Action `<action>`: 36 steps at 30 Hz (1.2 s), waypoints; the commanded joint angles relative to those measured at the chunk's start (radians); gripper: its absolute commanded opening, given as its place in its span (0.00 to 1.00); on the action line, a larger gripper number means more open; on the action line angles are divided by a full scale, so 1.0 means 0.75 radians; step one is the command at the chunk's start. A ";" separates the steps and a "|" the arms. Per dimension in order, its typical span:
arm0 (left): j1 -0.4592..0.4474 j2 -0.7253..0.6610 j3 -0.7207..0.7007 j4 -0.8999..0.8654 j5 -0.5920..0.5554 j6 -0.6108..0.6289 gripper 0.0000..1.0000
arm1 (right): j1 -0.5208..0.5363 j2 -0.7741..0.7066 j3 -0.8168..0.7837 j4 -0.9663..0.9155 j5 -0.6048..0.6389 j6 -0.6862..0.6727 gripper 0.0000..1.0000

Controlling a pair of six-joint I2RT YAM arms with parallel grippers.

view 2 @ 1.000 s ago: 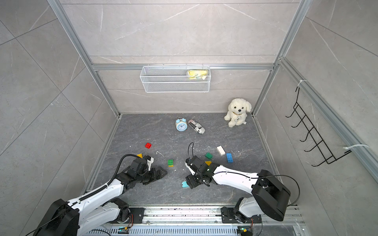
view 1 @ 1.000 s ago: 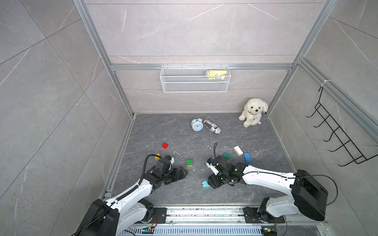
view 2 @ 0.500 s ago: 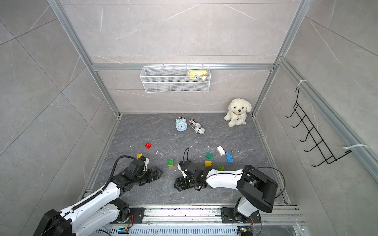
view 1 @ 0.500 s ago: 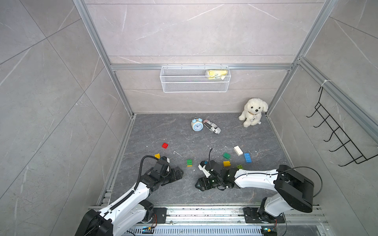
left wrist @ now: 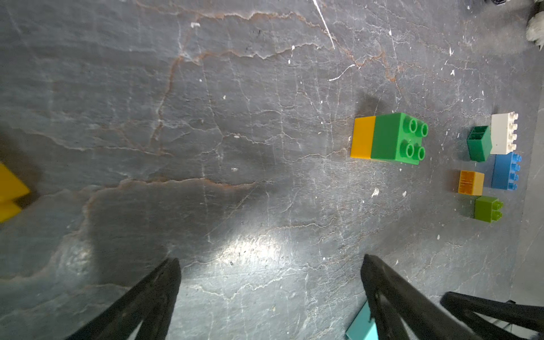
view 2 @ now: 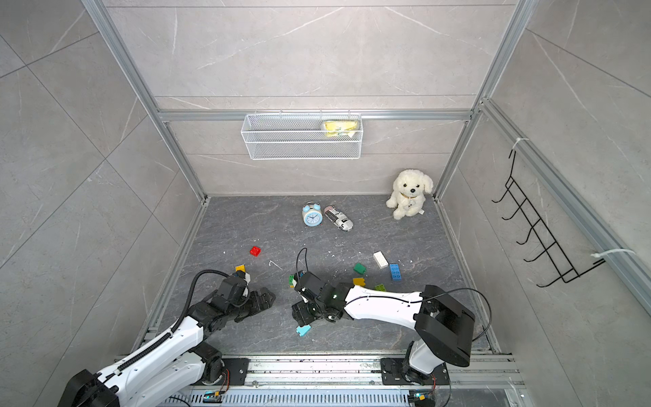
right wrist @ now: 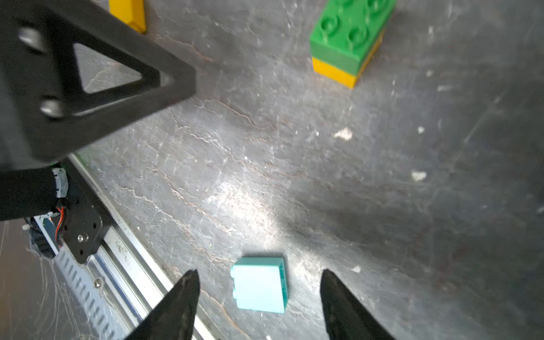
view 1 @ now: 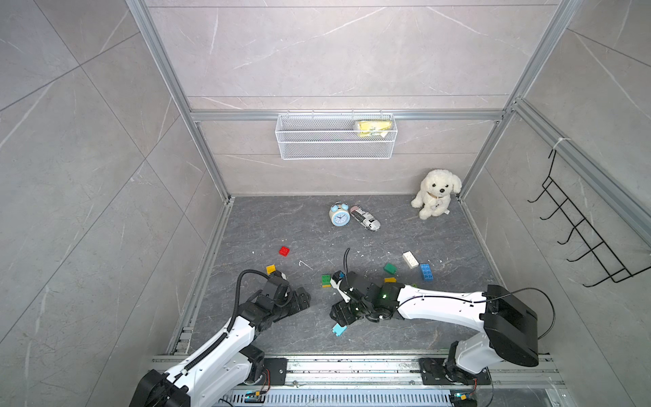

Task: Assemble the letter h with lego
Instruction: Move the lego brick at the center of the board.

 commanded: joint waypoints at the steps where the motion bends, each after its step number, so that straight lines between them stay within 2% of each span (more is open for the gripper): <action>1: 0.005 -0.024 0.031 -0.024 -0.019 -0.021 0.99 | 0.040 -0.012 -0.009 -0.192 0.014 -0.096 0.75; 7: 0.007 -0.045 0.024 -0.038 -0.043 -0.048 1.00 | 0.089 0.148 0.054 -0.220 0.065 -0.036 0.76; 8: 0.010 -0.050 0.022 -0.044 -0.050 -0.054 0.99 | 0.098 0.167 0.066 -0.221 0.077 -0.027 0.79; 9: 0.010 -0.057 0.021 -0.050 -0.058 -0.060 1.00 | 0.111 0.189 0.077 -0.215 0.089 -0.018 0.89; 14: 0.013 -0.094 0.022 -0.074 -0.086 -0.064 0.99 | 0.165 0.306 0.152 -0.223 0.139 0.017 0.87; 16: 0.012 -0.110 0.026 -0.107 -0.106 -0.072 0.99 | 0.179 0.344 0.180 -0.259 0.191 0.048 0.80; 20: 0.013 -0.149 0.047 -0.203 -0.124 -0.080 0.99 | 0.188 0.371 0.182 -0.286 0.233 0.147 0.54; 22: 0.012 -0.170 0.049 -0.231 -0.121 -0.056 0.99 | 0.188 0.374 0.183 -0.325 0.268 0.221 0.43; 27: 0.010 -0.205 -0.021 -0.185 -0.128 -0.032 0.99 | 0.188 0.378 0.172 -0.393 0.356 0.394 0.34; 29: 0.010 -0.210 -0.031 -0.186 -0.095 -0.025 0.99 | 0.175 0.372 0.183 -0.433 0.436 0.486 0.38; 32: 0.010 -0.227 -0.057 -0.170 -0.061 -0.028 0.99 | 0.124 0.332 0.178 -0.434 0.542 0.639 0.36; 36: 0.010 -0.253 -0.070 -0.138 -0.010 -0.015 0.99 | 0.009 0.263 0.096 -0.239 0.526 0.804 0.51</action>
